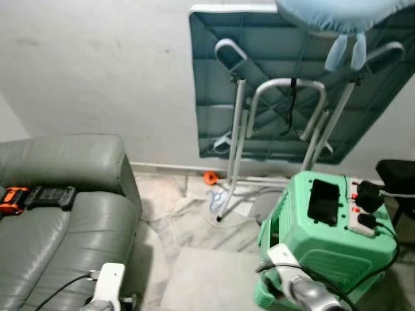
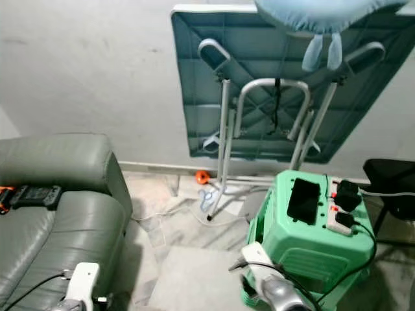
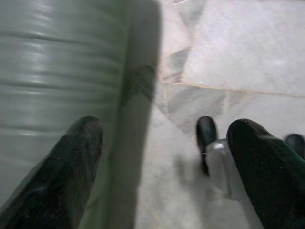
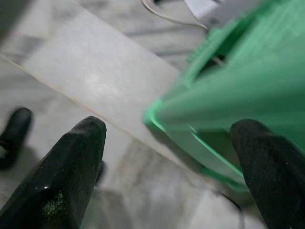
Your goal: Move the pillow to the sofa
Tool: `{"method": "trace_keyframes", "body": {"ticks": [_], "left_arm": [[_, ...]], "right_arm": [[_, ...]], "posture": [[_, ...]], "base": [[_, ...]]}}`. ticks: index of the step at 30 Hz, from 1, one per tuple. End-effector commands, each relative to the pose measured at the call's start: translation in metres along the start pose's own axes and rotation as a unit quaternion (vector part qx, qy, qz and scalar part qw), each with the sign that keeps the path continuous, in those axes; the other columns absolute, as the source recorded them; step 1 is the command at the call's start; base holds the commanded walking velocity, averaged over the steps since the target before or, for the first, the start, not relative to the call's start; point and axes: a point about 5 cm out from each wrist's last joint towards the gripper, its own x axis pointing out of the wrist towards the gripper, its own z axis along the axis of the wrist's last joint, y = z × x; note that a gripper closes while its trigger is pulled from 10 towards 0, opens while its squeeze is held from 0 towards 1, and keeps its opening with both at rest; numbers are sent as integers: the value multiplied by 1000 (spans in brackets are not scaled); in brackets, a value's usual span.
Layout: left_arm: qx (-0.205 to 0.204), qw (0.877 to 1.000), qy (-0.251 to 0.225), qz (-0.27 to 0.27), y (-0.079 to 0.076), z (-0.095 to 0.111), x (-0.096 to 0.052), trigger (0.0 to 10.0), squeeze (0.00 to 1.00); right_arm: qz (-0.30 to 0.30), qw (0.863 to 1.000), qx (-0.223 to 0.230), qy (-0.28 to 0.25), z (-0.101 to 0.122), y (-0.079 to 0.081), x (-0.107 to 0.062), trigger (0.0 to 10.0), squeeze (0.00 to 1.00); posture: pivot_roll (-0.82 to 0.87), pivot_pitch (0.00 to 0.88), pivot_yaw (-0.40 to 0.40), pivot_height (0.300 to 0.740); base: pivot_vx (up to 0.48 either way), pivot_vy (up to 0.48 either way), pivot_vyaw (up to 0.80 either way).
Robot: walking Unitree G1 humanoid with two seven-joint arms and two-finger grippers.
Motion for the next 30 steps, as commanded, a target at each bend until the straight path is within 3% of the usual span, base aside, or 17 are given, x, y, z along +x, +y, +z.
{"method": "trace_keyframes", "body": {"ticks": [1,23,30], "left_arm": [[-1,1000,-5,-1,-4,4,1,10000,0],[-2,1000,5,7,2,-4,0,10000,0],[-1,1000,6,8,2,-5,-1,10000,0]], "right_arm": [[-10,1000,-4,8,-5,-9,-2,10000,0],[-9,1000,-11,6,-5,-8,-2,10000,0],[-7,1000,-15,3,-5,-7,-2,10000,0]], "posture": [[-63,0,42,740],[-58,0,40,740],[-61,0,42,740]], "base": [[0,0,0],[0,0,0],[0,0,729]]}}
